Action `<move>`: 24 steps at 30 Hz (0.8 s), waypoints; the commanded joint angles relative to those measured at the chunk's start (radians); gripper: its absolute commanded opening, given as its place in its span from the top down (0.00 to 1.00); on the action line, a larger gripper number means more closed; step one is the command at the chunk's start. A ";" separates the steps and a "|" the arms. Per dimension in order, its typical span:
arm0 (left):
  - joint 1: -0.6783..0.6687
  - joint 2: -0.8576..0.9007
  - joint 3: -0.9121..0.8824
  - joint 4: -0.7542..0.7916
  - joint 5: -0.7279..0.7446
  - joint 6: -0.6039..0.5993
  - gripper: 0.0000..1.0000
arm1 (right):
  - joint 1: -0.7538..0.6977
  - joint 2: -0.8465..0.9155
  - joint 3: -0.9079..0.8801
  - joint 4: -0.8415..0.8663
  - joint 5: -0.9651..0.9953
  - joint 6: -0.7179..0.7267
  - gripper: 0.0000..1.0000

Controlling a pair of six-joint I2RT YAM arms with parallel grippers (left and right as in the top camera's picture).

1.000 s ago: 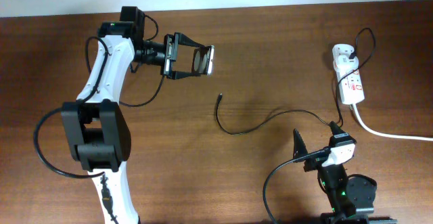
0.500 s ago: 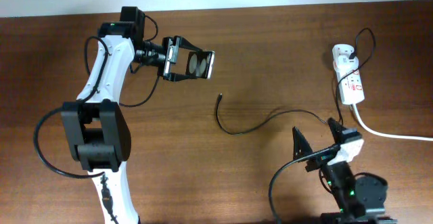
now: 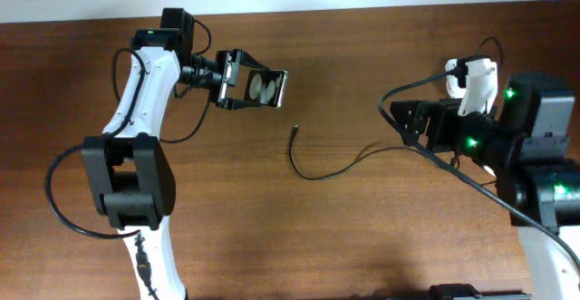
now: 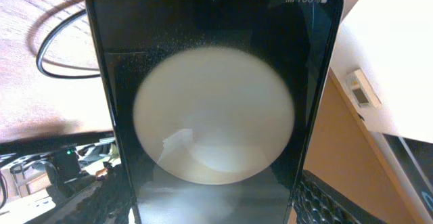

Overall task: Plug charger to phone and switch on socket
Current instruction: 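Move the right gripper to the phone and take it from the left gripper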

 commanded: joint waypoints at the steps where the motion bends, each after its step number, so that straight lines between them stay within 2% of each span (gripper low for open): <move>1: -0.002 0.001 0.022 -0.001 -0.021 0.015 1.00 | 0.007 0.077 0.021 0.032 -0.155 0.138 0.01; 2: -0.006 0.001 0.022 -0.001 -0.021 0.015 1.00 | 0.024 0.124 0.021 0.043 -0.194 0.138 0.02; 5: -0.019 0.001 0.022 -0.001 -0.021 0.015 1.00 | 0.140 0.245 0.021 0.118 -0.187 0.201 0.13; 9: -0.039 0.001 0.022 -0.001 -0.023 0.015 1.00 | 0.305 0.329 0.021 0.244 0.019 0.439 0.15; 11: -0.052 0.001 0.022 -0.001 -0.025 0.014 1.00 | 0.378 0.363 0.021 0.306 0.069 0.478 0.15; 14: -0.079 0.001 0.022 -0.001 -0.025 0.015 1.00 | 0.424 0.414 0.021 0.378 0.069 0.493 0.15; 18: -0.117 0.001 0.022 -0.001 -0.025 0.011 1.00 | 0.426 0.454 0.021 0.391 0.091 0.520 0.19; 24: -0.159 0.001 0.022 -0.002 -0.025 -0.011 1.00 | 0.499 0.483 0.021 0.398 0.262 0.631 0.30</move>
